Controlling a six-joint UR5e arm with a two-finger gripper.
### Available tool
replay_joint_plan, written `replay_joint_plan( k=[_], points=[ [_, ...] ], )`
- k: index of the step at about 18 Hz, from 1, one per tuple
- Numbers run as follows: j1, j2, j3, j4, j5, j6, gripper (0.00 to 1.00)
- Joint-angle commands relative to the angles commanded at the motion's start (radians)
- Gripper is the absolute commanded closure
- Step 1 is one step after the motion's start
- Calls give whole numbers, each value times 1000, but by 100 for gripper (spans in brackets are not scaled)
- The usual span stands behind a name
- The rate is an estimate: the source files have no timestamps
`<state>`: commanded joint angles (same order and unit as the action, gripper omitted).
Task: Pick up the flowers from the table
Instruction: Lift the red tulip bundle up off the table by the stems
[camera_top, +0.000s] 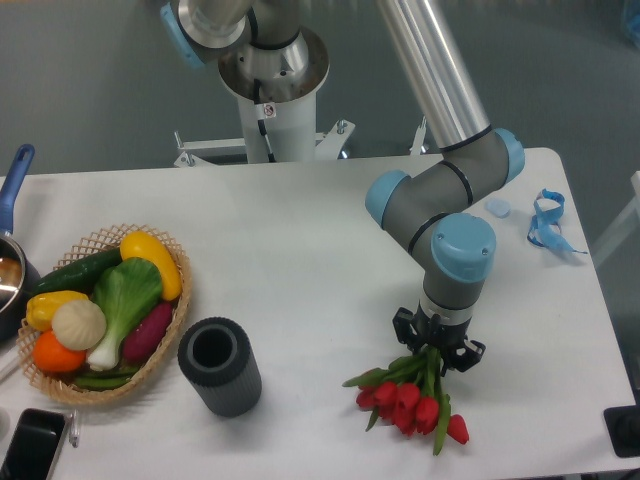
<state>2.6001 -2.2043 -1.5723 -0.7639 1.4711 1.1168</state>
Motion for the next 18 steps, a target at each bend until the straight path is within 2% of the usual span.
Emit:
replay_joint_plan(
  k=[11, 14, 18],
  points=[
    [3, 21, 6, 0, 0, 5, 60],
    [5, 61, 9, 0, 0, 0, 60],
    [18, 142, 17, 0, -5, -3, 60]
  ],
)
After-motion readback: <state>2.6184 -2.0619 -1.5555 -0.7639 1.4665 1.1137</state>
